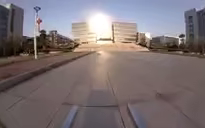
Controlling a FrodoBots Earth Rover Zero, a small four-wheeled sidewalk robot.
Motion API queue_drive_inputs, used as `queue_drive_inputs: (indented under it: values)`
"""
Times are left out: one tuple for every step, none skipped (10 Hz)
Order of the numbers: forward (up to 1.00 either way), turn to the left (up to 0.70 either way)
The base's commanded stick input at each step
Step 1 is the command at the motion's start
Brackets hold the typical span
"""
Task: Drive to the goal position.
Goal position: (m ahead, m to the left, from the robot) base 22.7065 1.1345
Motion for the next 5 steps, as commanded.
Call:
queue_drive_inputs:
  values:
    - [0.70,0.00]
    - [0.70,0.00]
    - [0.70,0.00]
    - [0.70,0.00]
    - [0.70,0.00]
